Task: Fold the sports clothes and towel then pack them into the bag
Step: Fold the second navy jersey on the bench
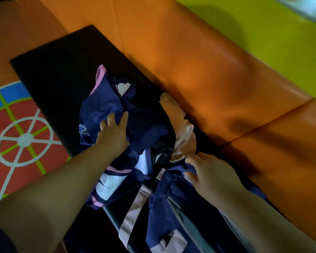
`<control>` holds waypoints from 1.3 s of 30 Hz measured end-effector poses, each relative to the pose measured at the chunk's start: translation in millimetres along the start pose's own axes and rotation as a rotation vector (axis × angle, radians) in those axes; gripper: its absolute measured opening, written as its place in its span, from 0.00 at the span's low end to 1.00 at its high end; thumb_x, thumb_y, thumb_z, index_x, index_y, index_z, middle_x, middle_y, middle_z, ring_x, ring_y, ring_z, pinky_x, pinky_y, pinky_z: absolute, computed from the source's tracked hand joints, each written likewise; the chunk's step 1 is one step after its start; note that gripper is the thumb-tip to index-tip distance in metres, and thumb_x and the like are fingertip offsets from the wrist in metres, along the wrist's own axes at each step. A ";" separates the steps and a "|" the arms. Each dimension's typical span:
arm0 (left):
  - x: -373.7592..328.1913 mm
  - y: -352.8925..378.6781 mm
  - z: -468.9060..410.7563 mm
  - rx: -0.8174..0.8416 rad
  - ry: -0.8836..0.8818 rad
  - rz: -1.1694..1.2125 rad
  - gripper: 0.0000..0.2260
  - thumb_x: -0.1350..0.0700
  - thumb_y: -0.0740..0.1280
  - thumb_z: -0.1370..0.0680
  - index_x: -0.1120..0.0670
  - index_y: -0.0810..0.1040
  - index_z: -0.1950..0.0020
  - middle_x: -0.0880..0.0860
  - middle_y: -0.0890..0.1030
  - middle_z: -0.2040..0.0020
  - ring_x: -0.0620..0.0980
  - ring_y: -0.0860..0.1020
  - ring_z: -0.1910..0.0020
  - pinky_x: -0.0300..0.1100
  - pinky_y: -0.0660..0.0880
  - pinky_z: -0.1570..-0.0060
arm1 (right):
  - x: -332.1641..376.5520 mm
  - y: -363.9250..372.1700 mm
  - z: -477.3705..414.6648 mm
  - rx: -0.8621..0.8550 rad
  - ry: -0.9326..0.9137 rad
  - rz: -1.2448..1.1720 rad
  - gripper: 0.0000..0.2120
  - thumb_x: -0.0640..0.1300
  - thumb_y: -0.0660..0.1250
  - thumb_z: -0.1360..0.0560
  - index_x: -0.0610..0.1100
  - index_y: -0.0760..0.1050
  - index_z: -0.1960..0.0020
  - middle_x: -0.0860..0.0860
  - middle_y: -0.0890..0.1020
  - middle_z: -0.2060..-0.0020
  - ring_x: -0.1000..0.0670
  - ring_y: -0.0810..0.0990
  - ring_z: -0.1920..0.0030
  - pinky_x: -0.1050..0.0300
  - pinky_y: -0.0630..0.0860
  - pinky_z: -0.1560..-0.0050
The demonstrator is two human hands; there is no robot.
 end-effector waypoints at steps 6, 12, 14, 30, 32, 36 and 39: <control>33.3 39.2 -25.7 0.057 0.030 0.056 0.22 0.63 0.62 0.23 0.56 0.63 0.29 0.63 0.75 0.44 0.63 0.75 0.47 0.53 0.73 0.50 | 3.8 18.0 -15.1 0.029 0.027 -0.005 0.11 0.56 0.58 0.21 0.53 0.70 0.41 0.57 0.76 0.45 0.54 0.75 0.46 0.65 0.53 0.69; 39.4 3.5 3.5 -0.101 0.101 0.286 0.08 0.62 0.62 0.22 0.60 0.78 0.45 0.60 0.78 0.49 0.61 0.76 0.50 0.50 0.72 0.52 | 15.5 16.9 -11.4 0.044 0.021 -0.040 0.13 0.56 0.56 0.21 0.54 0.69 0.39 0.59 0.75 0.42 0.56 0.74 0.42 0.60 0.61 0.59; 40.2 -23.9 25.6 -0.157 0.148 0.378 0.09 0.59 0.64 0.23 0.58 0.79 0.44 0.58 0.79 0.47 0.60 0.76 0.49 0.48 0.72 0.51 | 21.4 6.8 -9.0 0.029 0.026 -0.097 0.13 0.55 0.58 0.21 0.52 0.71 0.40 0.58 0.77 0.43 0.55 0.76 0.44 0.62 0.67 0.57; -65.1 -272.9 217.6 -0.216 0.518 0.858 0.07 0.57 0.71 0.27 0.44 0.80 0.56 0.42 0.84 0.58 0.36 0.80 0.58 0.34 0.75 0.53 | 109.6 -204.6 62.3 -0.306 -0.151 -0.773 0.08 0.51 0.68 0.26 0.46 0.75 0.54 0.52 0.79 0.61 0.58 0.78 0.60 0.57 0.76 0.59; -73.0 -303.7 230.3 -0.271 0.559 0.876 0.05 0.56 0.72 0.27 0.45 0.81 0.57 0.43 0.83 0.58 0.41 0.81 0.59 0.39 0.76 0.54 | 100.8 -239.3 78.8 -0.403 -0.108 -0.818 0.06 0.45 0.68 0.25 0.45 0.75 0.60 0.51 0.79 0.66 0.56 0.76 0.67 0.62 0.74 0.63; -94.9 -339.4 251.3 -0.294 0.662 0.899 0.04 0.46 0.73 0.30 0.39 0.79 0.60 0.47 0.80 0.57 0.43 0.78 0.57 0.40 0.75 0.51 | 83.0 -305.6 119.3 -0.580 -0.062 -0.847 0.10 0.42 0.69 0.25 0.50 0.73 0.64 0.55 0.75 0.72 0.58 0.70 0.70 0.65 0.66 0.68; -115.4 -355.7 261.3 -0.291 0.689 0.905 0.05 0.47 0.71 0.28 0.42 0.77 0.61 0.46 0.76 0.55 0.43 0.76 0.54 0.42 0.73 0.50 | 66.2 -348.2 150.7 -0.698 -0.043 -0.893 0.10 0.44 0.68 0.26 0.49 0.72 0.65 0.56 0.72 0.73 0.55 0.68 0.69 0.56 0.66 0.65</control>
Point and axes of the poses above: each hand's wrist, its own z-axis away from the middle knuckle, its own y-axis out of the palm, x = y × z, the point moved 8 cm from there along -z, towards the middle knuckle
